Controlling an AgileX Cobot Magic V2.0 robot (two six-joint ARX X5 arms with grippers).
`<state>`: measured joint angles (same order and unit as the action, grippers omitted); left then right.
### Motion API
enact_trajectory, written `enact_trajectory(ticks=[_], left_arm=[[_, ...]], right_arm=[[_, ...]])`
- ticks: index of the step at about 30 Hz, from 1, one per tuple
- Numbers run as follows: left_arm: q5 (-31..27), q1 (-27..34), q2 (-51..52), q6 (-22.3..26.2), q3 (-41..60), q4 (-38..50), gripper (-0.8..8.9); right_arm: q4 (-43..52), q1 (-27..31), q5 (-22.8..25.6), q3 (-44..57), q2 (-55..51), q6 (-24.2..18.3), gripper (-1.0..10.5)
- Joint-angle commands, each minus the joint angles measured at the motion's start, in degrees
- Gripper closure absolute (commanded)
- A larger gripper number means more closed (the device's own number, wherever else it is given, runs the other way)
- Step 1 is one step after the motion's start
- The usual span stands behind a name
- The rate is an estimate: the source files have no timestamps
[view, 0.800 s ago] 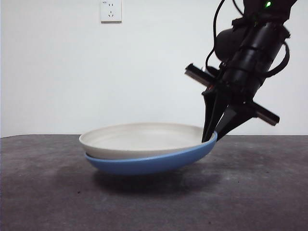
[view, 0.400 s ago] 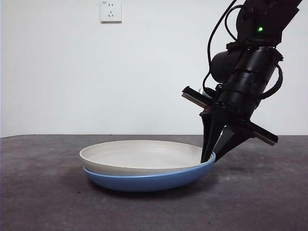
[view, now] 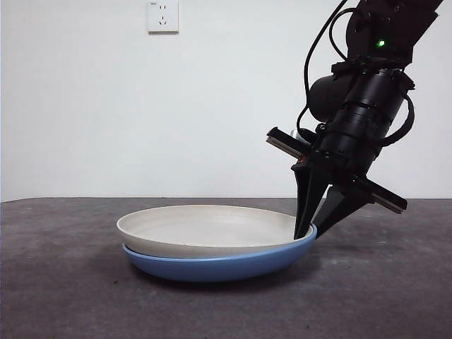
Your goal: Pick up the white plate, put it on the blue plate, put it on desk
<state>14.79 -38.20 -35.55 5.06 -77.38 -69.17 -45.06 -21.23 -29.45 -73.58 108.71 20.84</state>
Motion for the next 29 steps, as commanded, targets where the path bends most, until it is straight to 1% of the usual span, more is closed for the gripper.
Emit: enact_trajectory(ticks=[1,5,8,10,15,19,23,26,29], left_arm=[[-0.24,-0.52,-0.28,0.5,-0.55,0.66,2.42],[-0.22,-0.5,-0.28,0.5,-0.55,0.63,2.42],[-0.24,-0.5,-0.28,0.5,-0.55,0.66,2.42],[-0.24,-0.52,-0.28,0.5,-0.55,0.66,2.41],[-0.24,-0.52,-0.28,0.5,-0.55,0.66,2.42],[-0.22,-0.5,-0.28,0.5,-0.55,0.68,2.42],[-0.24,-0.5,-0.33,0.5,-0.55,0.68,2.42],[-0.22,-0.5,-0.33,0.5,-0.55,0.68,2.42],[-0.22,-0.5,-0.35,0.5,-0.55,0.74,2.42]], right_arm=[[-0.37,-0.35,1.29,-1.16,1.66,-0.94,8.6],[-1.36,-0.28,3.56,-1.16,1.66,-1.31,8.6],[-1.86,-0.28,3.61,-1.16,1.66,-1.42,8.6],[-2.03,-0.26,4.76,-1.16,1.62,-1.6,8.4],[-4.0,1.07,7.45,-1.84,-0.79,-2.47,6.5],[-7.76,2.8,7.45,-3.98,-5.44,-4.66,5.4],[-11.69,3.43,8.79,-5.49,-12.7,-7.28,4.6],[-14.95,3.43,11.85,-5.73,-19.87,-8.92,4.0],[-18.38,3.15,14.91,-5.73,-27.63,-9.29,3.9]])
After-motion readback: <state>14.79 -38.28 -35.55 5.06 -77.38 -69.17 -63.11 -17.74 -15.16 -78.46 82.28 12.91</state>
